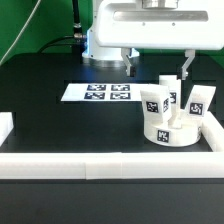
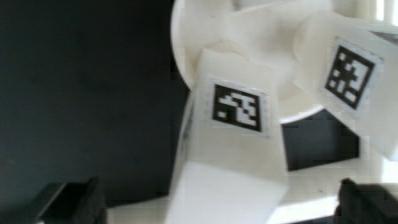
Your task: Assemble stool
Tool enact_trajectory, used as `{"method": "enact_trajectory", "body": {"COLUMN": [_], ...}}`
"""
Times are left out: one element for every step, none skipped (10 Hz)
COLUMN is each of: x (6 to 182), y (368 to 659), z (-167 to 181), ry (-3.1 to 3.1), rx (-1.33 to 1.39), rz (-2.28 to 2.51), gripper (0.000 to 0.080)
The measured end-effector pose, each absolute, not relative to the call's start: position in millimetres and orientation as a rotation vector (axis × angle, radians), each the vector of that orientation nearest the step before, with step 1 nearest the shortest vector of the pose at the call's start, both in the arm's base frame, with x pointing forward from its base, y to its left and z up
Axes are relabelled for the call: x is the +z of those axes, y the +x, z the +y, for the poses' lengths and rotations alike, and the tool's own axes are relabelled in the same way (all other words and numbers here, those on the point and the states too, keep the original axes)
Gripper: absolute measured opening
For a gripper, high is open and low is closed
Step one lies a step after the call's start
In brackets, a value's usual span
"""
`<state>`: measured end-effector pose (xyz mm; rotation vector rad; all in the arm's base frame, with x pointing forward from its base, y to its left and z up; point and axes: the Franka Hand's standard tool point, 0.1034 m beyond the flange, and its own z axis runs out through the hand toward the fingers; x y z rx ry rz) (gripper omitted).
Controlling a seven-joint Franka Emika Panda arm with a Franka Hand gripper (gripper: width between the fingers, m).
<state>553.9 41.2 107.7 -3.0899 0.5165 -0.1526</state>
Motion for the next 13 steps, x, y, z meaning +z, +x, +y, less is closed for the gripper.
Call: {"method": "enact_trajectory", "body": {"x": [110.0, 110.6, 110.3, 110.1, 110.0, 112.2, 114.3, 113.7, 113.4, 113.0, 112.2, 108.6, 104.0], "y": [555.2, 553.9, 555.1, 555.7, 556.2, 563.8, 571.3, 570.9, 570.9, 570.7, 570.9, 571.4, 570.2], "z": [34.8, 32.5, 31.4, 31.0, 30.3, 35.7, 46.8, 47.3, 46.6, 47.2, 47.2, 47.3, 46.1], "ry": [-3.083, -3.078, -3.078, -3.074, -3.013, -2.938, -2.942, -2.937, -2.895, -2.84, -2.825, -2.807, -2.815], "rx": [-0.032, 0.071, 0.104, 0.094, 0.09, 0.031, -0.031, -0.029, -0.023, -0.015, -0.016, -0.024, -0.02], "rz": [0.528, 0.54, 0.544, 0.556, 0.694, 0.862, 0.822, 0.836, 0.969, 1.12, 1.157, 1.209, 1.209], "gripper": [0.0649, 0.0649, 0.0649, 0.0649, 0.0649, 0.0649, 0.0649, 0.0649, 0.0649, 0.0649, 0.0649, 0.0649, 0.0649]}}
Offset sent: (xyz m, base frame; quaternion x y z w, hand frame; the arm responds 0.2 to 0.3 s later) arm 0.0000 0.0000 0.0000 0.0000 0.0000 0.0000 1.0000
